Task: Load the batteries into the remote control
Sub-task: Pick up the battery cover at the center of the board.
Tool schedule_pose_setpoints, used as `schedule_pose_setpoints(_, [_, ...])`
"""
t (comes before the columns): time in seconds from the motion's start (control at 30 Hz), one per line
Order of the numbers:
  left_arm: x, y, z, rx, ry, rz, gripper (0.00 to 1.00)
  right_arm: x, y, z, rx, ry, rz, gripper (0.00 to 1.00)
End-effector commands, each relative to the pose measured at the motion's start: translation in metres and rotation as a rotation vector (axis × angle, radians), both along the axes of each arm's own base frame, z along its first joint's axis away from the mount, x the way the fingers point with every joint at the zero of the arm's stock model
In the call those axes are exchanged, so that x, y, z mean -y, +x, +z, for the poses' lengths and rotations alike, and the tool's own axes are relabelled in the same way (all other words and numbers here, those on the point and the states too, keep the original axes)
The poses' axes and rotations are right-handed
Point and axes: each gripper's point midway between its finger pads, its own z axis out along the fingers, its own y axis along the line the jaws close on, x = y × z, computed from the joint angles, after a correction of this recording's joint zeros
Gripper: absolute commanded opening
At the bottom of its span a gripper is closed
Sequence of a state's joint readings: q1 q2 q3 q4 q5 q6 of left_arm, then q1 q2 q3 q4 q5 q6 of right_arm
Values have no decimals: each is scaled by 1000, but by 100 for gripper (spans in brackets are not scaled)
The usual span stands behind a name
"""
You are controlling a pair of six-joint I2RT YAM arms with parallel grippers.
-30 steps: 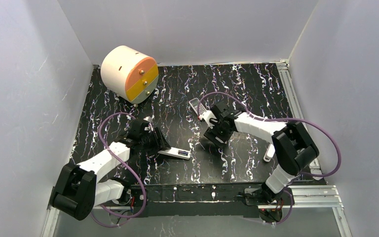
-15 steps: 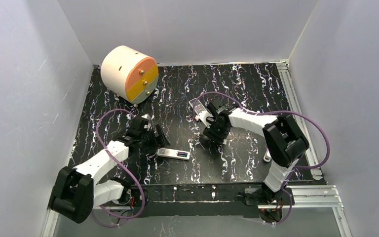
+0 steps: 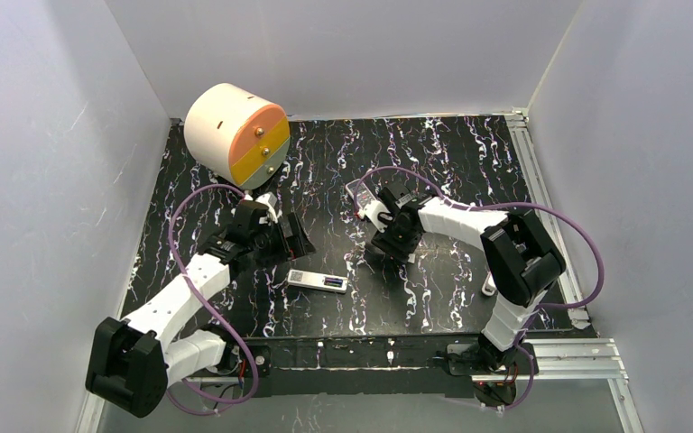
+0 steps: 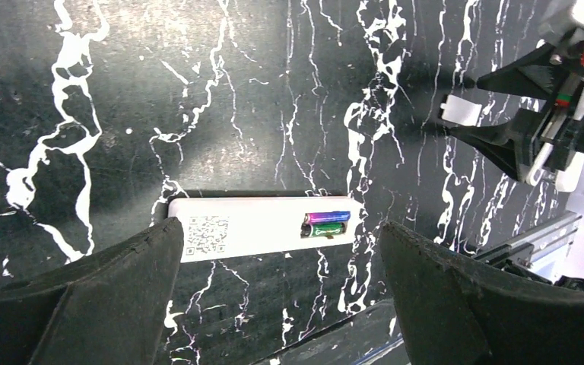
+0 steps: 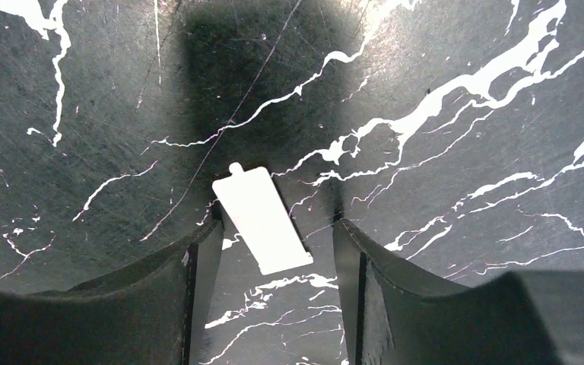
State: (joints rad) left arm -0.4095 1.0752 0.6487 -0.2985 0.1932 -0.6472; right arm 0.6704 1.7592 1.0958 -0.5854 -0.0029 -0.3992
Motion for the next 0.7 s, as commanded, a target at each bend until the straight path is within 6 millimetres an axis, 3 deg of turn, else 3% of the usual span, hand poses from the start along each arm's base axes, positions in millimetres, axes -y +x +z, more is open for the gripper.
schedule_pose_setpoints(0.0, [12,3,13,15,-56,-38,99,23,-35,-26,-131,-96,3,65])
schedule_pose_setpoints(0.27, [21,3,14,2,-96,-60,98,19,-61,-33,-299,-72,-27,54])
schedule_pose_setpoints(0.67, [33,6,19,6,-169,-67,97,11,-50,-15,-167,-34,-51,43])
